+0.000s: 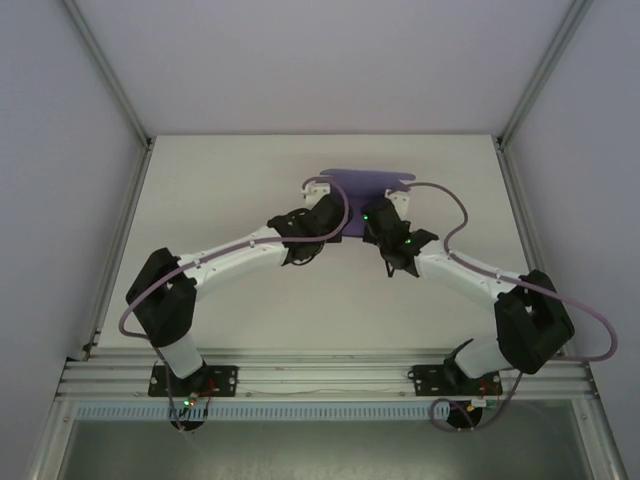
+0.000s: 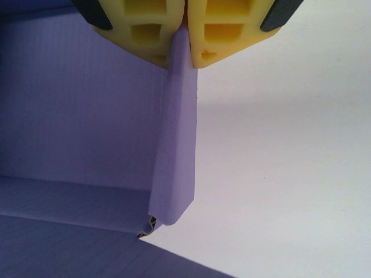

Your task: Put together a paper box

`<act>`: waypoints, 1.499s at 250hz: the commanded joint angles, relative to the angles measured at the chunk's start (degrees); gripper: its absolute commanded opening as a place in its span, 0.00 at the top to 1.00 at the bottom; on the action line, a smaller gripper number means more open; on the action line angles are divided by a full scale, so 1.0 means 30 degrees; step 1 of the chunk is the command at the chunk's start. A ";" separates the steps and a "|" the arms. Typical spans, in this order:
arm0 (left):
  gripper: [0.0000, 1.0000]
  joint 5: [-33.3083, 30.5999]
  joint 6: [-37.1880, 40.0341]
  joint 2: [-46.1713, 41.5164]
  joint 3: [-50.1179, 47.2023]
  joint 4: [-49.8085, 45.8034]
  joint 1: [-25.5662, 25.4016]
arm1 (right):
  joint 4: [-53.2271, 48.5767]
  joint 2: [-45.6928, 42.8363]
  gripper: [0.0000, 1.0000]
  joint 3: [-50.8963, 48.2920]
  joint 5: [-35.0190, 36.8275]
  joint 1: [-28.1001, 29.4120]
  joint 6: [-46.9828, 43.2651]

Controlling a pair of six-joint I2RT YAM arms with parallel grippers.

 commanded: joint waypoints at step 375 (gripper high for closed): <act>1.00 0.0432 0.0553 -0.1275 -0.0369 -0.0306 -0.0173 | 0.2441 -0.2776 0.87 -0.2205 -0.5460 -0.1899 0.1123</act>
